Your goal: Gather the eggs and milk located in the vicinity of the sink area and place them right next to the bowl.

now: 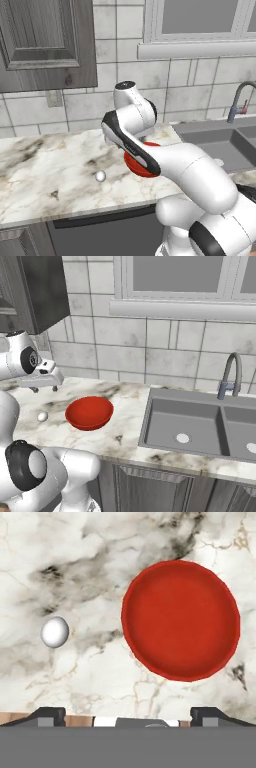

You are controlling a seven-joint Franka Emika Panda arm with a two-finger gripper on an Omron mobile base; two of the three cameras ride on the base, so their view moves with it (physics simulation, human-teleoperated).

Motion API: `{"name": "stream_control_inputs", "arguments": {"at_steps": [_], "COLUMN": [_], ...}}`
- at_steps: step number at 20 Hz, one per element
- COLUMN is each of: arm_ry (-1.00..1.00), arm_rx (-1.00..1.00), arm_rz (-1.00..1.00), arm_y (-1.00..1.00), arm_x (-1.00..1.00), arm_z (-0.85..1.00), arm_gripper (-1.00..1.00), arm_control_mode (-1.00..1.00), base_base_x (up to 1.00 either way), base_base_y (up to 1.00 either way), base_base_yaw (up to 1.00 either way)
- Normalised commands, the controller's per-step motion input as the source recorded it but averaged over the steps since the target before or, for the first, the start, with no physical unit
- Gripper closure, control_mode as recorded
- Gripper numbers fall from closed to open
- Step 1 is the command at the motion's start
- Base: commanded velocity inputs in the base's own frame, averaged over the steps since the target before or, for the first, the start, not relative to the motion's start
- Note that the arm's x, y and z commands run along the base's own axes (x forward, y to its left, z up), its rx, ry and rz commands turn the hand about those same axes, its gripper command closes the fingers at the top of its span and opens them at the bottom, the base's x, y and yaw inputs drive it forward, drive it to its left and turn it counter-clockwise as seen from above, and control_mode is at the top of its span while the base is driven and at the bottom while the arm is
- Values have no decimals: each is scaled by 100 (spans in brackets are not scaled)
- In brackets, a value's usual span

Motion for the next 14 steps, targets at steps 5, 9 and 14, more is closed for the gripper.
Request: {"name": "stream_control_inputs", "arguments": {"at_steps": [5,9,14], "arm_ry": [0,3,5], "arm_rx": [-7,-6,-4], "arm_rz": [0,0,0], "arm_y": [51,50,51], "arm_x": [0,0,0], "arm_z": [-32,-31,-36], "arm_gripper": [-100,-100,-100], "arm_control_mode": [-100,-100,-100], "base_base_x": [0,0,0], "base_base_y": [0,0,0], "base_base_yaw": [0,0,0]}}
